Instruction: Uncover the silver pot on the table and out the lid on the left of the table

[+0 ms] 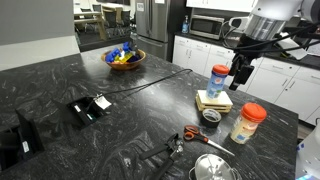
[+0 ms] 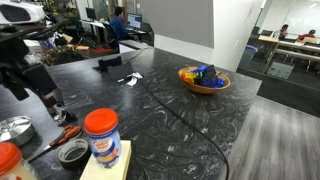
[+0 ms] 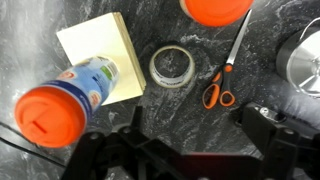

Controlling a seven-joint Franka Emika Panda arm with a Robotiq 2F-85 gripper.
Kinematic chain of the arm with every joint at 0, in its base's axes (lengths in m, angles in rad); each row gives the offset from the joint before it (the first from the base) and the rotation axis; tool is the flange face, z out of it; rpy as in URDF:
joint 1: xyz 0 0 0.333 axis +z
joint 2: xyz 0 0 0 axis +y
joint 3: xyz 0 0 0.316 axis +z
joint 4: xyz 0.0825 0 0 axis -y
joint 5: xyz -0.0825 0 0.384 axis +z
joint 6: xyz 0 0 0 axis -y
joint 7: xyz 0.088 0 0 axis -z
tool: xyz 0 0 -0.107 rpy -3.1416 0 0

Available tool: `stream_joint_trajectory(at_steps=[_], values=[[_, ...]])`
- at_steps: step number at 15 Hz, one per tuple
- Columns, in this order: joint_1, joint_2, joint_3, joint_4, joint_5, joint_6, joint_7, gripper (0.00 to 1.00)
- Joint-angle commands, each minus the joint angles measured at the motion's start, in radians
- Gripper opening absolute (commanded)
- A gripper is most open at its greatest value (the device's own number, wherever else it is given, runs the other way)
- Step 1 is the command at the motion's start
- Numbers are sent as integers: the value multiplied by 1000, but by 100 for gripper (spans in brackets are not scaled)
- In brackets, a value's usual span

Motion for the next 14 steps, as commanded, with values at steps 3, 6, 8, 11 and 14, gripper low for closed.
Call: stream_joint_trajectory(at_steps=[3, 6, 8, 11, 14], values=[[95, 176, 48, 82, -2, 69, -151, 100], [106, 196, 64, 66, 1, 84, -140, 100], [110, 247, 66, 88, 0, 90, -170, 100], [110, 251, 65, 99, 0, 88, -181, 100], [117, 252, 70, 97, -7, 110, -198, 100]])
